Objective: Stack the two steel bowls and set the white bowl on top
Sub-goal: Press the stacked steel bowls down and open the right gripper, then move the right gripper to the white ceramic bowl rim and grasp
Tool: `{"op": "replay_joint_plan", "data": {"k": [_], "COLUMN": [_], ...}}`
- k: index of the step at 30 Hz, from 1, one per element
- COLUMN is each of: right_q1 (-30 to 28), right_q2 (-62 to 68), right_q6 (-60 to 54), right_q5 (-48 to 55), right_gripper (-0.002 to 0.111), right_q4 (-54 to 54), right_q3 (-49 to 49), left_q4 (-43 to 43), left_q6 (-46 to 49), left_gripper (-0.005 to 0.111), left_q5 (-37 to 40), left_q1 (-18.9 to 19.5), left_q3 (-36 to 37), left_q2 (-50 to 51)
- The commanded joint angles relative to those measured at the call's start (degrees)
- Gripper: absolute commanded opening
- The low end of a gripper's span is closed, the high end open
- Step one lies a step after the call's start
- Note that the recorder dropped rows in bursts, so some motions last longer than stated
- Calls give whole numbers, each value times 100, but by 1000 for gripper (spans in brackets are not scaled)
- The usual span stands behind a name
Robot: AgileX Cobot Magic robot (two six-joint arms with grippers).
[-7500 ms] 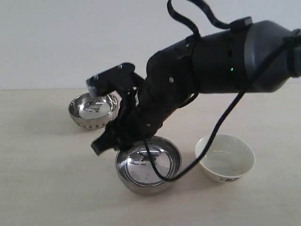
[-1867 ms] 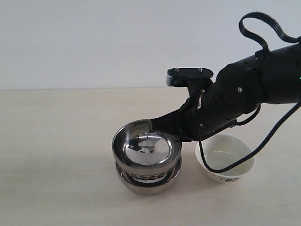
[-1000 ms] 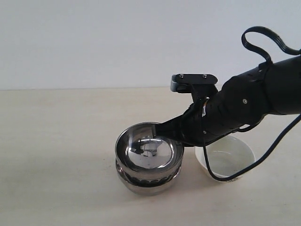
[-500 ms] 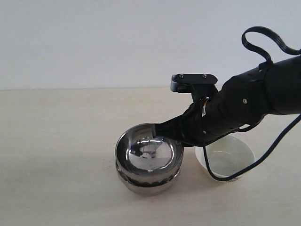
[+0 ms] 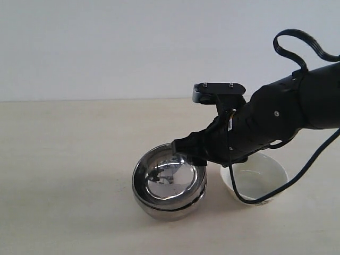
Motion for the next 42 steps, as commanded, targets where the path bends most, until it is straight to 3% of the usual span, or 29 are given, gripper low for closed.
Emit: {"op": "replay_joint_plan", "data": {"k": [1, 3, 7, 10, 15, 16, 22, 29, 33, 38, 40, 42], "right_q1": [-37, -93, -273, -355, -367, -367, -342, -270, -270, -270, -270, -270], "right_q2": [-78, -89, -89, -89, -89, -89, -89, -79, -79, -79, -79, -79], "right_q6": [-22, 45, 99, 85, -127, -205, -318, -880, -1725, -1725, -1762, -1762], "right_q5": [-7, -4, 198, 380, 368, 368, 359, 522, 530, 555, 597, 597], "right_gripper": [33, 24, 34, 31, 2, 0, 0, 0, 0, 0, 5, 25], "right_q4": [-206, -206, -206, -206, -206, -206, -181, 457, 1403, 1434, 1423, 1423], "right_q3": [-18, -18, -18, -18, -18, -18, -18, -18, -18, -18, -18, -18], "left_q4": [-39, -39, -39, -39, -39, -39, -39, -39, -39, -39, -39, -39], "left_q6": [-56, -56, -56, -56, -56, -56, -56, -56, -56, -56, -56, -56], "left_gripper": [4, 4, 4, 4, 4, 4, 4, 4, 4, 4, 4, 4], "left_q5": [-43, -43, -43, -43, -43, -43, -43, -43, -43, -43, -43, -43], "left_q1": [14, 14, 14, 14, 14, 14, 14, 14, 14, 14, 14, 14], "left_q3": [20, 20, 20, 20, 20, 20, 20, 20, 20, 20, 20, 20], "left_q2": [-22, -22, -22, -22, -22, -22, -22, -22, -22, -22, -22, -22]}}
